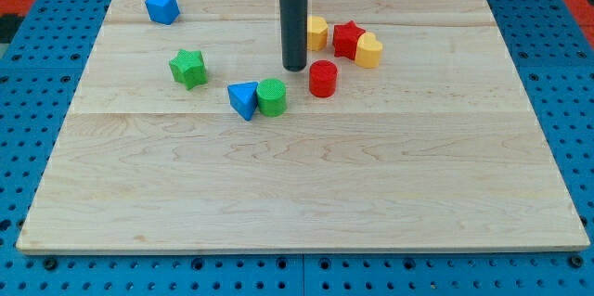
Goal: Separate green circle from blue triangle
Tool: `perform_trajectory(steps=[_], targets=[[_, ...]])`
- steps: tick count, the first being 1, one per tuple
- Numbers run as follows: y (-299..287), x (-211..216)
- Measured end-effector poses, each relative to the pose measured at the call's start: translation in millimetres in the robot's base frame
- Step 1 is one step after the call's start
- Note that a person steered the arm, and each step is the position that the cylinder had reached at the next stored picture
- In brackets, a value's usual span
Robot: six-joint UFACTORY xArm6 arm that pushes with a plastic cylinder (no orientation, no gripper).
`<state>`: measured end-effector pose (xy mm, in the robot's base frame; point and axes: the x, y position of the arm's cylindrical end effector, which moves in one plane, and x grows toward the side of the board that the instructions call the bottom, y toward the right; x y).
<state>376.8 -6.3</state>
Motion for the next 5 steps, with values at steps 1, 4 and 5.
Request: perform_trajectory(steps=[1, 4, 5], targets=[[21, 29], [-22, 78], [-56, 71]])
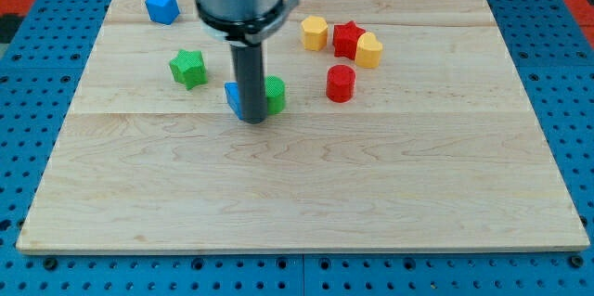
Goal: Separate green circle from blue triangle
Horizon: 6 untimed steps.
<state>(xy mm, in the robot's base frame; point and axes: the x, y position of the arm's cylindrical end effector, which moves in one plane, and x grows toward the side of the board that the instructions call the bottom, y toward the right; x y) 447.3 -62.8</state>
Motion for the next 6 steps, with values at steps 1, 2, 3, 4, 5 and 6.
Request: perform_trajectory(steps=[1, 2, 3, 4, 5, 6], targets=[[26, -3], [49, -4], [30, -23], [-15, -57], [-19, -85], [-8, -71]])
